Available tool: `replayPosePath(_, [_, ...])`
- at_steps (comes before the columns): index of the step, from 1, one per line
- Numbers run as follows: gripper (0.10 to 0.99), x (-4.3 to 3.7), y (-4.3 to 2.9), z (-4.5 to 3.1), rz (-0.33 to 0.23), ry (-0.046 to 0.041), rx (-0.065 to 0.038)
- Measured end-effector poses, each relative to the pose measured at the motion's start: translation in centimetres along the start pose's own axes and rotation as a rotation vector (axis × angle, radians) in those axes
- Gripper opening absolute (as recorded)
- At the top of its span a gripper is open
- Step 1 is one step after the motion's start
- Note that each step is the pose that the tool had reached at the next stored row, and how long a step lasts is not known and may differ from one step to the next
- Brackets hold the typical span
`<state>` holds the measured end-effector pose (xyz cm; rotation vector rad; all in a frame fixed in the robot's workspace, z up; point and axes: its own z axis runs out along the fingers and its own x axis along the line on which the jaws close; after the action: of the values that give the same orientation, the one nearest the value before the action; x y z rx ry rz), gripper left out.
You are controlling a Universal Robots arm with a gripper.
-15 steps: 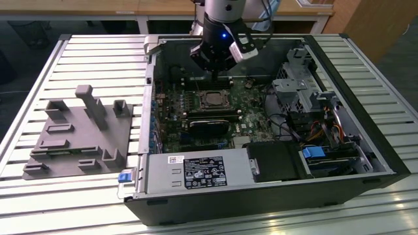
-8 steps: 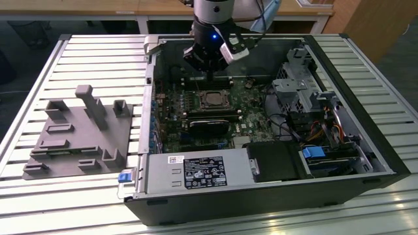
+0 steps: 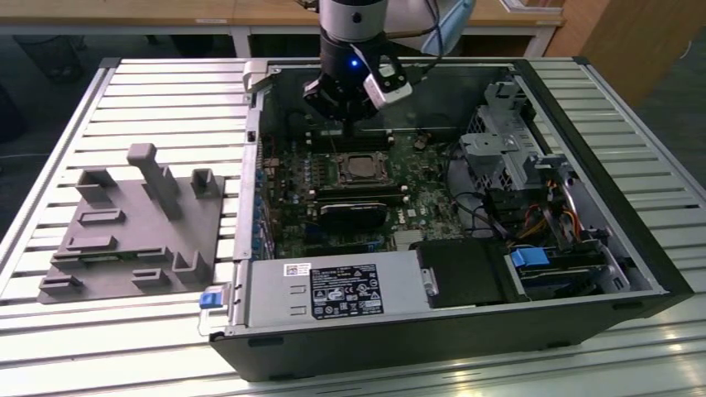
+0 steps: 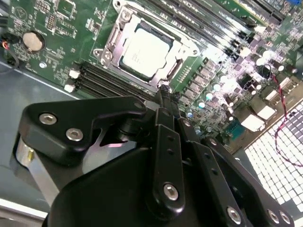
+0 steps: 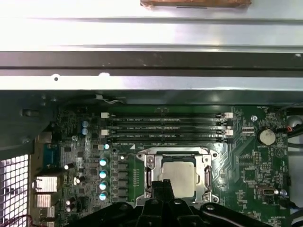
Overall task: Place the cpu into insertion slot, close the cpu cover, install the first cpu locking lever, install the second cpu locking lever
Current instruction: 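Install the first cpu locking lever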
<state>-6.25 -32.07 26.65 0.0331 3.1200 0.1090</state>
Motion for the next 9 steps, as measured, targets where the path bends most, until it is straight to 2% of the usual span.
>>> replayPosePath(3, [0.106, 0.52, 0.04, 0.11, 0.000, 0.0001, 0.000])
replayPosePath(9, [0.106, 0.57, 0.04, 0.16, 0.000, 0.0002, 0.000])
